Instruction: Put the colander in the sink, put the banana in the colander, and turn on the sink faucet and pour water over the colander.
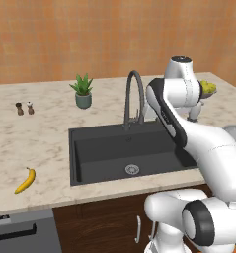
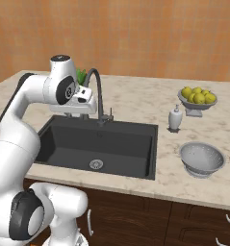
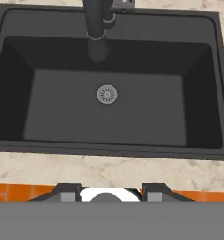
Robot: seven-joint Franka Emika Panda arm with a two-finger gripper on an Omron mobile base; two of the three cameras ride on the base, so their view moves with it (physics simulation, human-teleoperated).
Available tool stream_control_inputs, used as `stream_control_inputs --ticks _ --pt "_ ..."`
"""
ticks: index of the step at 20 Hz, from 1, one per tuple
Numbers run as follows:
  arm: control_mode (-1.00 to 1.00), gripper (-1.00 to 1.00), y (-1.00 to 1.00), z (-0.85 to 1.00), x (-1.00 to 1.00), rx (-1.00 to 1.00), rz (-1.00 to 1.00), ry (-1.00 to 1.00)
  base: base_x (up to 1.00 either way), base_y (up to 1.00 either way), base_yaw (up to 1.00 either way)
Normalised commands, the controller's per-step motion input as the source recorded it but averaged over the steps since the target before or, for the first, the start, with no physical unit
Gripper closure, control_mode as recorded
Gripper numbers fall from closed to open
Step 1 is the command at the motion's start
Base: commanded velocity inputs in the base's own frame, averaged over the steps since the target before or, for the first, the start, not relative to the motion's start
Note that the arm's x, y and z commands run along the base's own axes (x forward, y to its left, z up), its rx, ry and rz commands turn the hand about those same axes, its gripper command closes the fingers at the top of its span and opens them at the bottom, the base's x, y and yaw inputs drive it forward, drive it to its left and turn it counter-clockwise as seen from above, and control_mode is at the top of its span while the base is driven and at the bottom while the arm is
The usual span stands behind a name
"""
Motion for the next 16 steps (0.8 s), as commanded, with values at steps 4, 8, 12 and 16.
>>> stream_control_inputs --ticks 4,8,12,16 --pt "-1.00 -1.00 -0.01 0.00 -0.11 0.00 0.00 0.00 0.00 0.00 0.00" --pt "-1.00 -1.00 -0.62 0.00 -0.06 0.01 0.00 0.00 0.00 0.00 0.00" --pt "-1.00 -1.00 -0.99 -0.04 -0.08 0.00 0.00 0.00 0.00 0.00 0.00" --pt "-1.00 -1.00 -1.00 -0.11 0.00 0.00 -0.01 0.00 0.00 0.00 0.00"
